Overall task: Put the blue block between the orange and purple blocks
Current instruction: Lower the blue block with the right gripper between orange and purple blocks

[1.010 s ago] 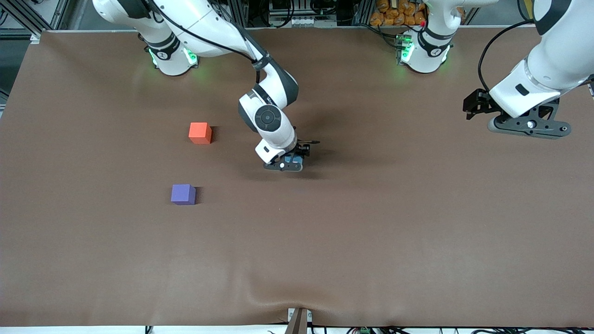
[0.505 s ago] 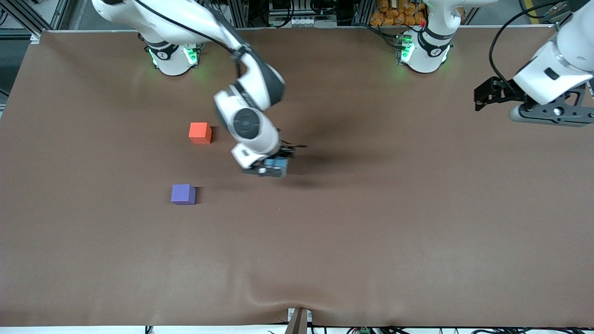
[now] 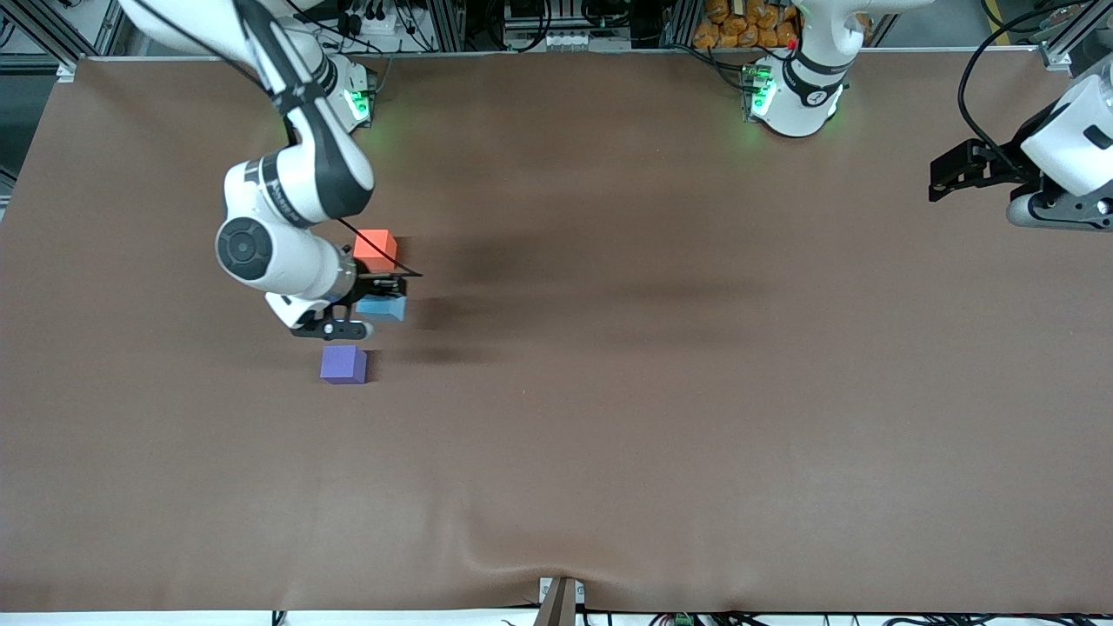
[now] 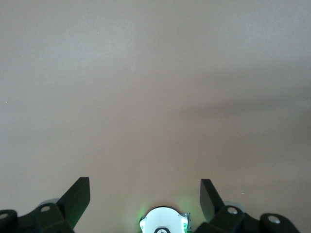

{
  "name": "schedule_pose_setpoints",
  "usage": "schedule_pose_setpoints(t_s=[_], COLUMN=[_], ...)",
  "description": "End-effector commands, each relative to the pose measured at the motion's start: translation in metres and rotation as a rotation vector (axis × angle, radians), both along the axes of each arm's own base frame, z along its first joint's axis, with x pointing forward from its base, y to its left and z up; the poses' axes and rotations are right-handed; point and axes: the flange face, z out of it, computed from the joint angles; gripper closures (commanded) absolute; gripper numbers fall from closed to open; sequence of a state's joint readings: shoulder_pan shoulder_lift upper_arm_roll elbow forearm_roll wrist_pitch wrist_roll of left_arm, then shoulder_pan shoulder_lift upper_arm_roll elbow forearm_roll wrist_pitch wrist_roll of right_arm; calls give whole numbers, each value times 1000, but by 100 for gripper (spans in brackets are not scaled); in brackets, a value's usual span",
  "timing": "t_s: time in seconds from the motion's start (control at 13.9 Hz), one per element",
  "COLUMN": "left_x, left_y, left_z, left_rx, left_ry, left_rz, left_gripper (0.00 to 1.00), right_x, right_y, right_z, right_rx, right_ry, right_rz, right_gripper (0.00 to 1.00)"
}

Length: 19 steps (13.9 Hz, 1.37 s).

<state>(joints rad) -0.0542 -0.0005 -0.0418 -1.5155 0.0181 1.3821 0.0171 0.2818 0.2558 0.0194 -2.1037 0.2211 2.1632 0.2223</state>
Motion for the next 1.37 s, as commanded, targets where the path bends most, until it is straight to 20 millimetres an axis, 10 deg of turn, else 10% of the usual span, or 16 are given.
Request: schedule_pose_setpoints(t_s=[0.0,0.29,0.87,0.94,1.01,1.3], left_x=[-6,-3,3,2,2,12], left_y=[4,0,-18,-28,-29,-21], left_z=[11,12,9,9,9,4], left_rx=[-17,-5,51,71,72,46], left_ry=[-1,-26,-59,-61,-61,-83], left_rz=[6,-13,-48,-68,-70,-56], left_gripper=[0,0,0,0,0,0], right_x=[-10,-12,-19,-19,-19,-2], right_y=[-16,-60,-59,-62,-63,-56], right_z=[-18,-51,-92,-94,-96,-53], right_rx=[11,20,7,7,7,30], right_ry=[-5,21,9,14,18,84], right_rz=[20,38,42,36,30,38], right_gripper=[100,100,100,87,7,0])
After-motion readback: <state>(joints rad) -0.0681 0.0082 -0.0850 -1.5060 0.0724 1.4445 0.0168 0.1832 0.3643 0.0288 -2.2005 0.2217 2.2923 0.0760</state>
